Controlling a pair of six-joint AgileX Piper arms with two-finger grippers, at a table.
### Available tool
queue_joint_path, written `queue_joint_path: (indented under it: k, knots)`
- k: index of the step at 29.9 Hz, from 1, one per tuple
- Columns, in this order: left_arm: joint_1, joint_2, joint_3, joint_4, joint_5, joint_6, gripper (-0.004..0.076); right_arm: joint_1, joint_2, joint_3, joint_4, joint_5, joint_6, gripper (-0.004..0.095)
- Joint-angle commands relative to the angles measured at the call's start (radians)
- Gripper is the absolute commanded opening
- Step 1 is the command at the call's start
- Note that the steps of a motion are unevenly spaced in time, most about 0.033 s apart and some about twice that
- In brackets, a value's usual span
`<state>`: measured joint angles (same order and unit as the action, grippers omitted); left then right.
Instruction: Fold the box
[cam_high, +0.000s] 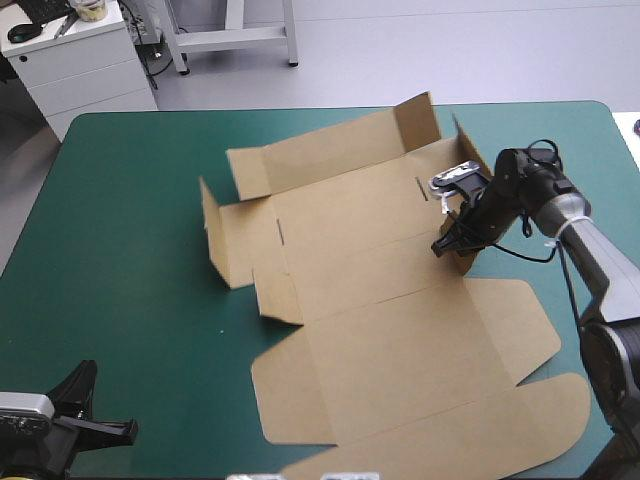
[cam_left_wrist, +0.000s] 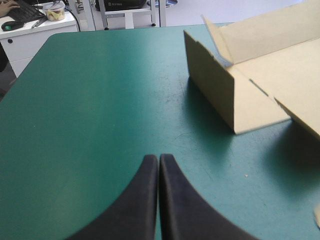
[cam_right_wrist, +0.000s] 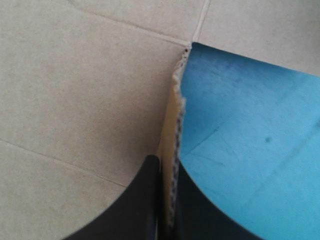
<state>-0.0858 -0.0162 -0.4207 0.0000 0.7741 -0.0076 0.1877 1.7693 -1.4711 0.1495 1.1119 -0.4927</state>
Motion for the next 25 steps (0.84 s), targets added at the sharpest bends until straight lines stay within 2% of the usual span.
queue_joint_path:
  k: [1, 4, 9, 17, 25]
  knots:
    - [-0.002, -0.012, -0.020, -0.016, -0.076, -0.002, -0.0010, 0.043, 0.017, -0.109, -0.011, 0.028, -0.146, -0.0001]
    - [-0.002, -0.012, -0.020, -0.016, -0.076, -0.002, -0.0010, 0.084, 0.070, -0.192, -0.039, 0.028, -0.200, -0.0001]
    - [-0.002, -0.012, -0.020, -0.016, -0.076, -0.002, -0.0010, 0.146, 0.135, -0.320, -0.039, 0.021, -0.426, -0.0020]
    - [-0.002, -0.012, -0.020, -0.016, -0.076, -0.002, -0.0010, 0.226, 0.218, -0.452, -0.032, 0.014, -0.671, -0.0020]
    - [-0.002, -0.012, -0.020, -0.016, -0.076, -0.002, -0.0010, 0.289, 0.261, -0.458, 0.040, -0.104, -0.946, -0.0020]
